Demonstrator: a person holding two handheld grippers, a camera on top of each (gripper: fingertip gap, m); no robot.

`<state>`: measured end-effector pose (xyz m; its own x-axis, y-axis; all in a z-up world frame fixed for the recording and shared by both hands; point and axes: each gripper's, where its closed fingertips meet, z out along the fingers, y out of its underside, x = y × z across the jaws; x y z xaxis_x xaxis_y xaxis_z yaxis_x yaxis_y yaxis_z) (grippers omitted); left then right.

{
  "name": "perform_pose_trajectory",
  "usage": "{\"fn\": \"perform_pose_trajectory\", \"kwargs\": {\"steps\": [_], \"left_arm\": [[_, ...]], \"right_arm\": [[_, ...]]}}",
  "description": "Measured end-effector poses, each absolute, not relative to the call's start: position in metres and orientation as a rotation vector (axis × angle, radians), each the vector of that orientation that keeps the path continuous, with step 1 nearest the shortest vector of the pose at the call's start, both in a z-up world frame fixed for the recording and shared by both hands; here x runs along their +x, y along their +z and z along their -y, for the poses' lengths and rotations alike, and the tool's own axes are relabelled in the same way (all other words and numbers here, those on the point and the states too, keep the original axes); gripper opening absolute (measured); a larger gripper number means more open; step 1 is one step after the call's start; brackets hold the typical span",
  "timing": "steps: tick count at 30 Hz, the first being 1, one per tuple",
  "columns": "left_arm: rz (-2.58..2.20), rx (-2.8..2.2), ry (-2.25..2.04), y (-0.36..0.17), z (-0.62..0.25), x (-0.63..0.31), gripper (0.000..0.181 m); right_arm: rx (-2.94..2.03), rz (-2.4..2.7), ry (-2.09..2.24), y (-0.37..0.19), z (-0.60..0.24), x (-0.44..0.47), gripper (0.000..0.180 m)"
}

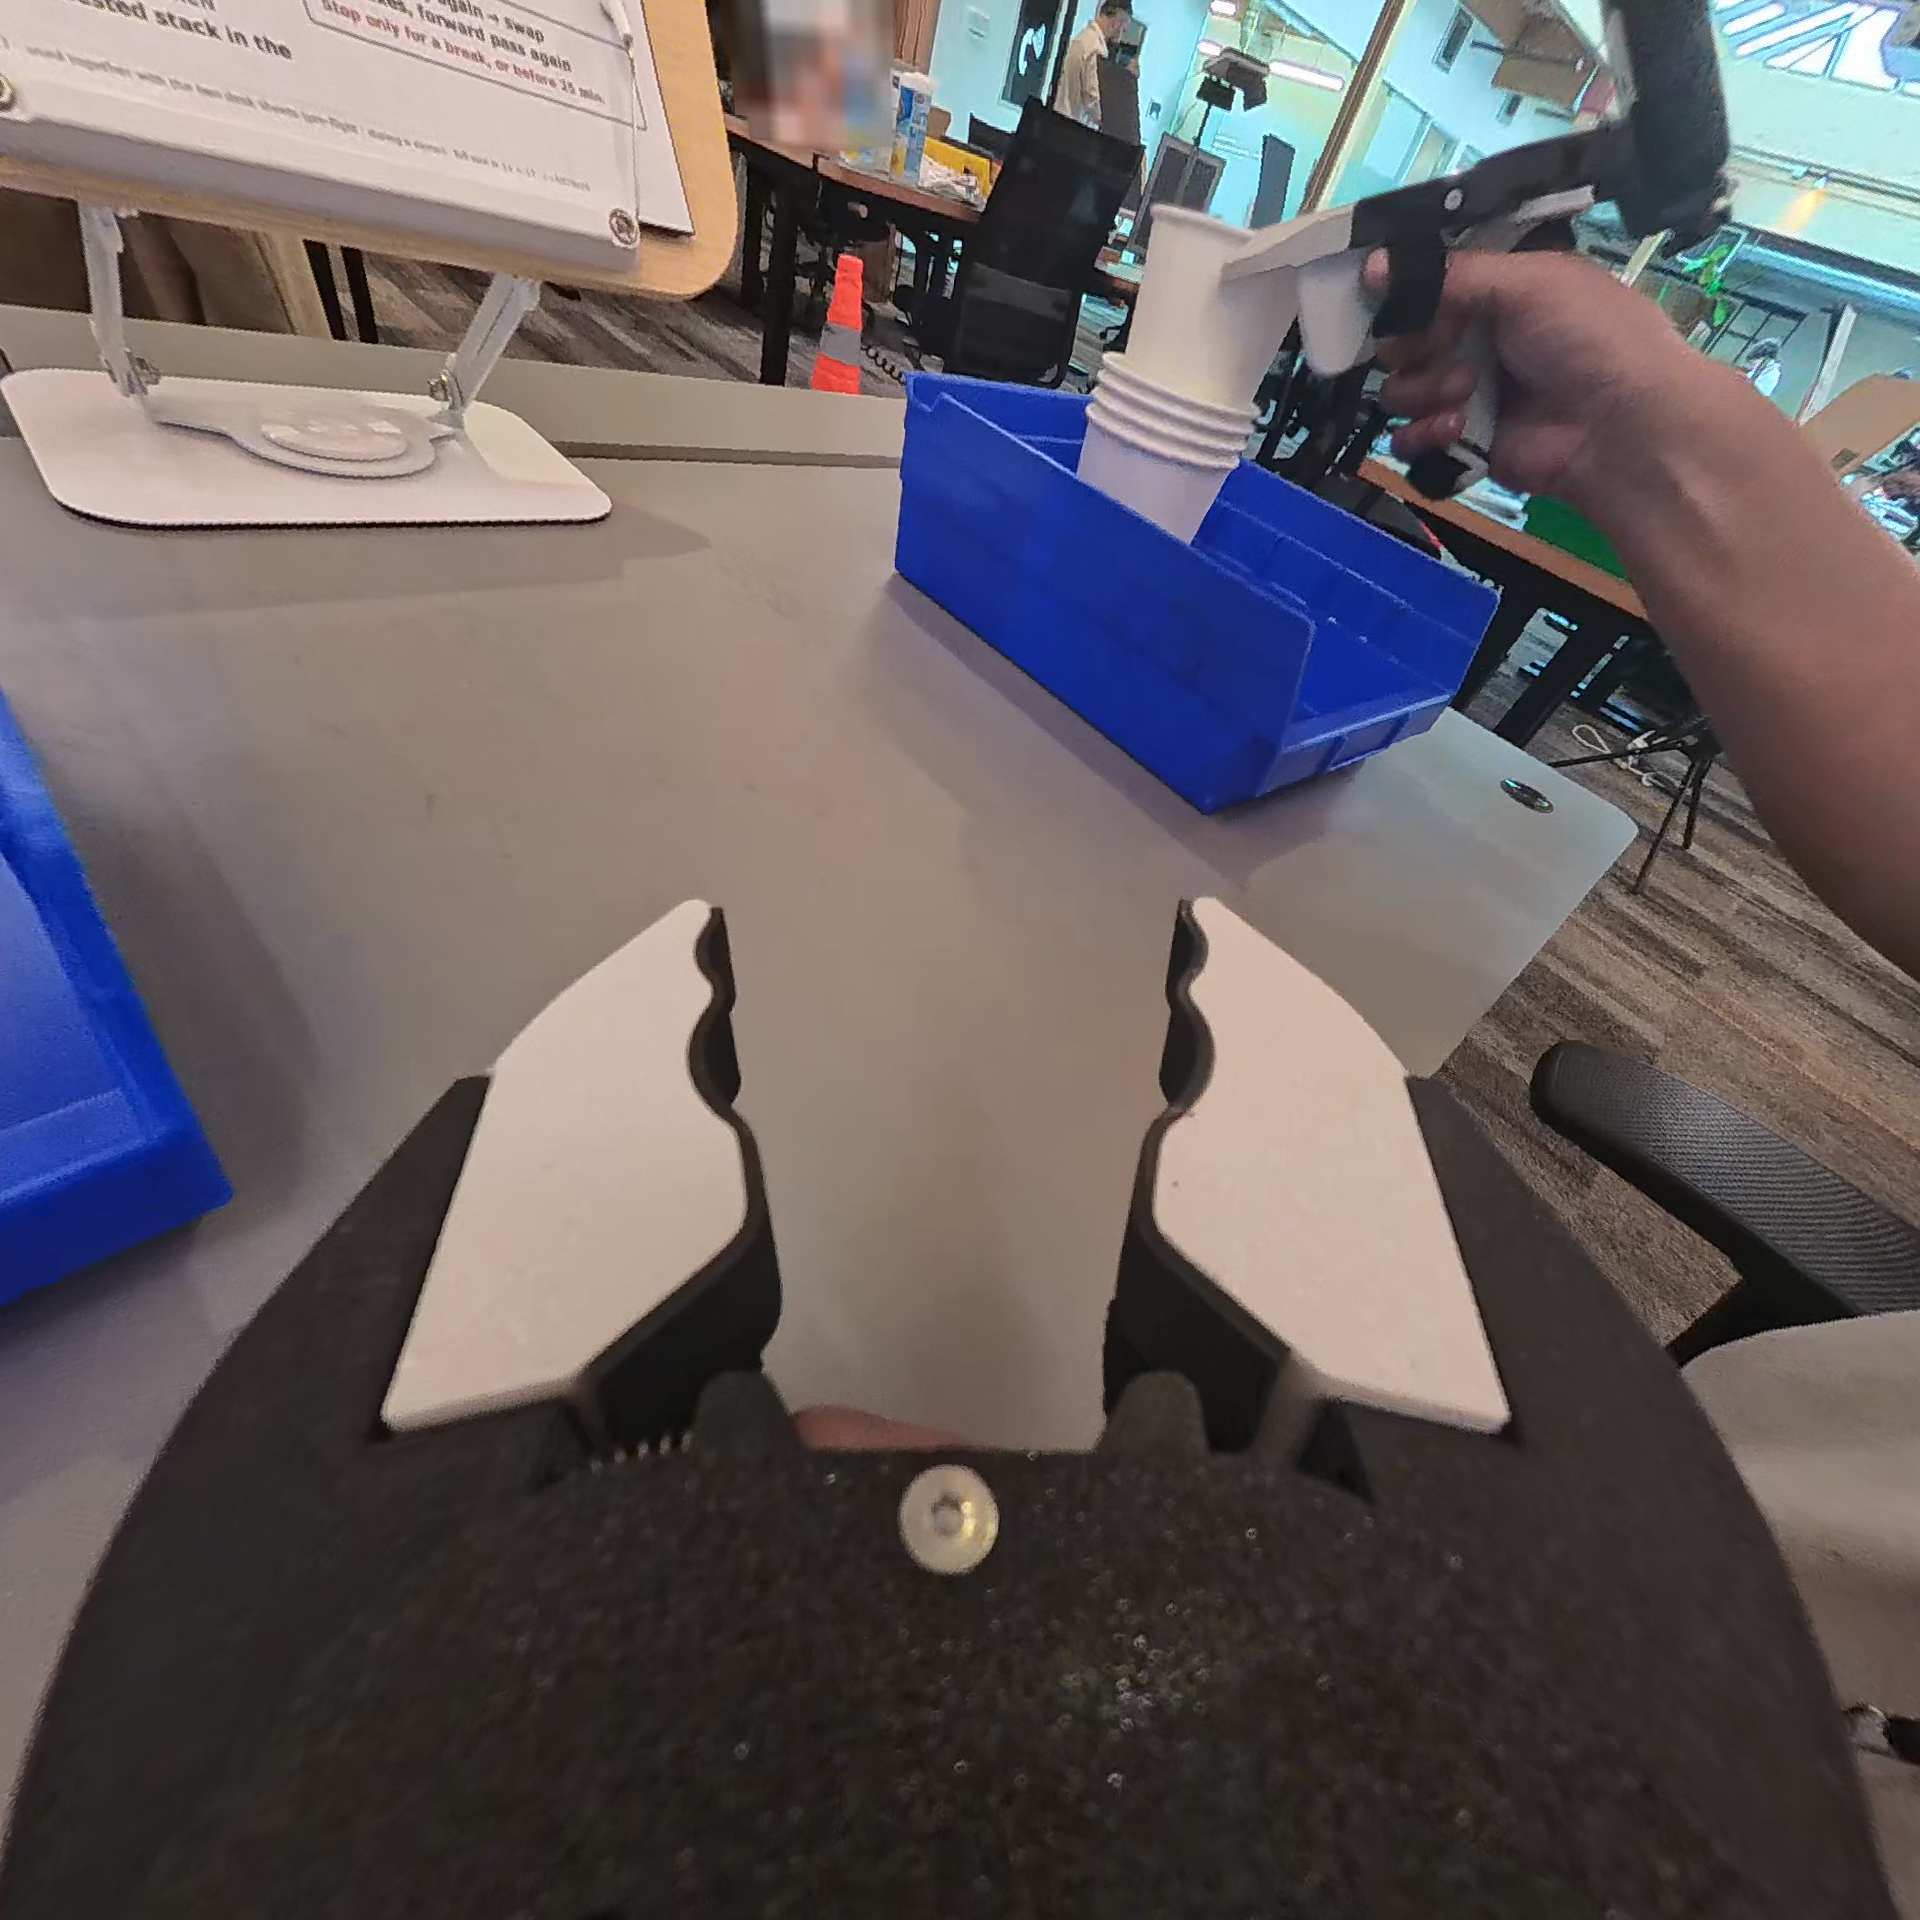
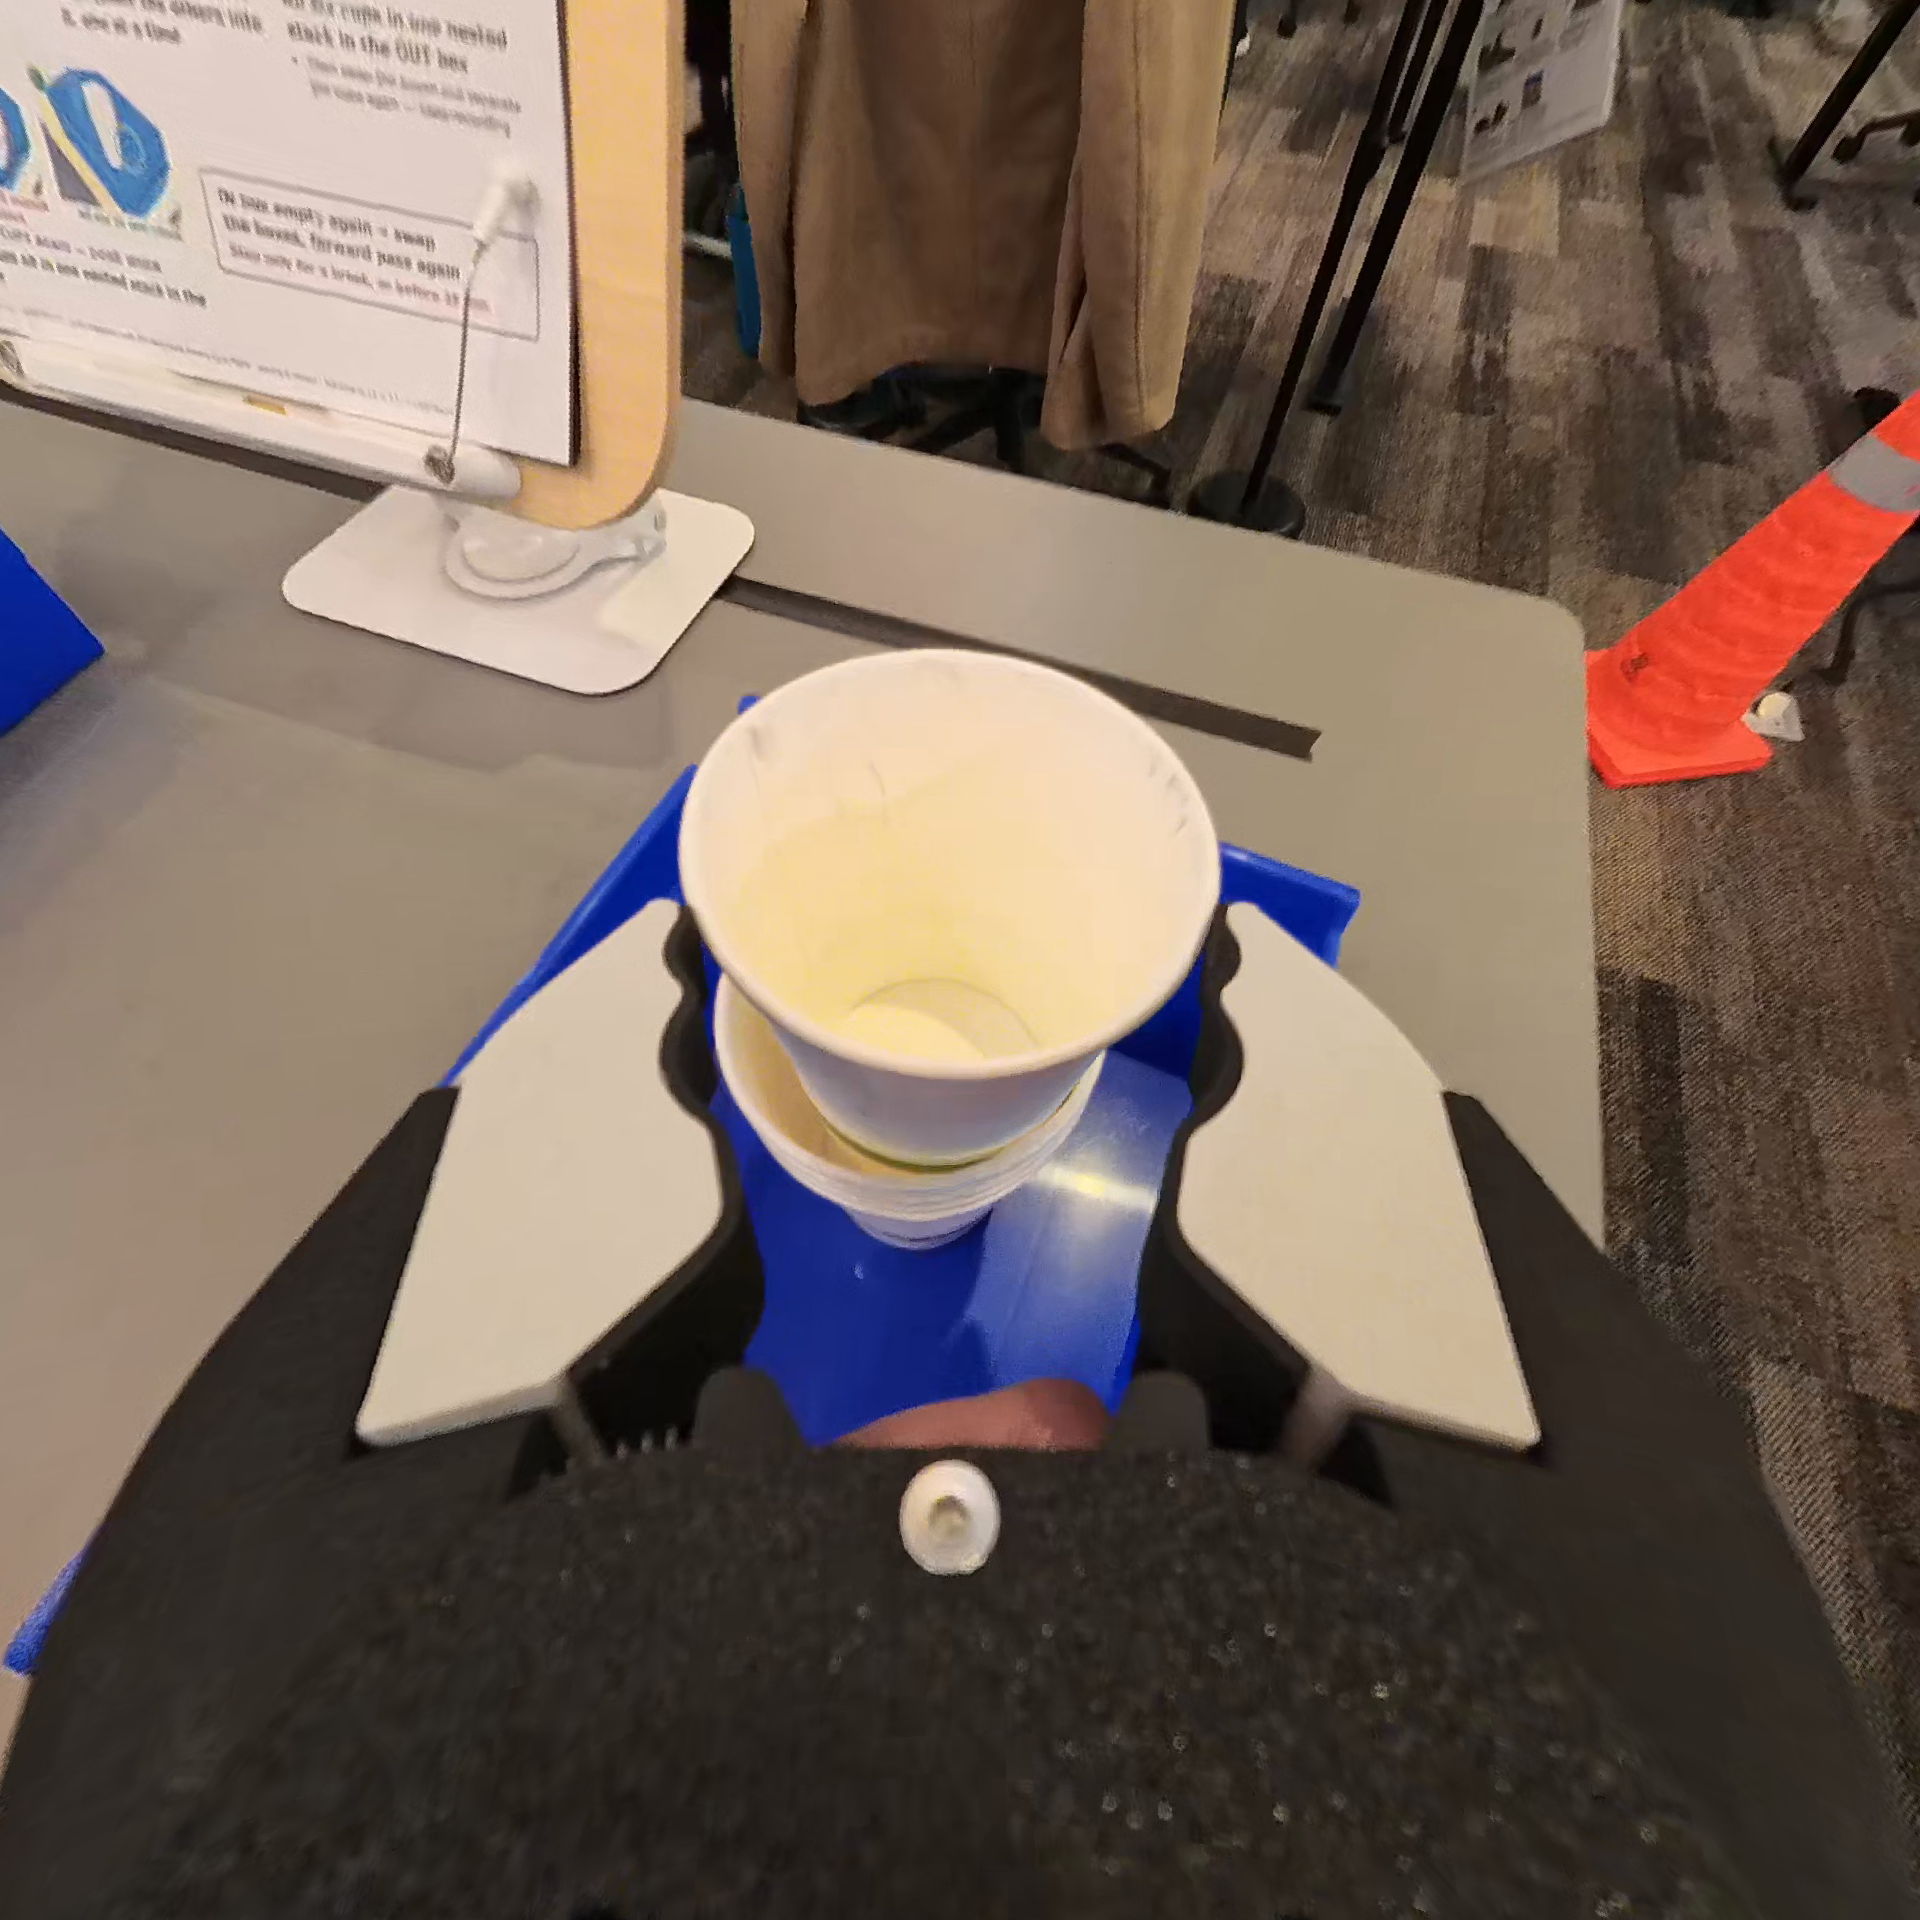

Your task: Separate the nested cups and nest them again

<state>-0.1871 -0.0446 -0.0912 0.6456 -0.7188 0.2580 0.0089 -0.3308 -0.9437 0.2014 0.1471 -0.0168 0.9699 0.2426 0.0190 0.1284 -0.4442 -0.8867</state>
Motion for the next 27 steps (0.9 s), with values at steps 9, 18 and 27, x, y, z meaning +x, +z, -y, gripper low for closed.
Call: {"fn": "perform_pose_trajectory", "kwargs": {"steps": [9,18,27], "left_arm": [[-0.601,-1.780,-0.819,-0.099,0.047,-0.179,0.080],[-0.624,-1.793,-0.822,-0.106,0.050,-0.173,0.080],[-0.548,-1.771,-0.743,-0.092,0.039,-0.195,0.080]], "right_arm": [[-2.130,0.392,0.150,-0.047,-0.140,0.195,0.092],[-2.304,0.586,0.090,-0.068,-0.137,0.200,0.090],[-2.114,0.530,0.048,-0.036,-0.090,0.177,0.089]]}}
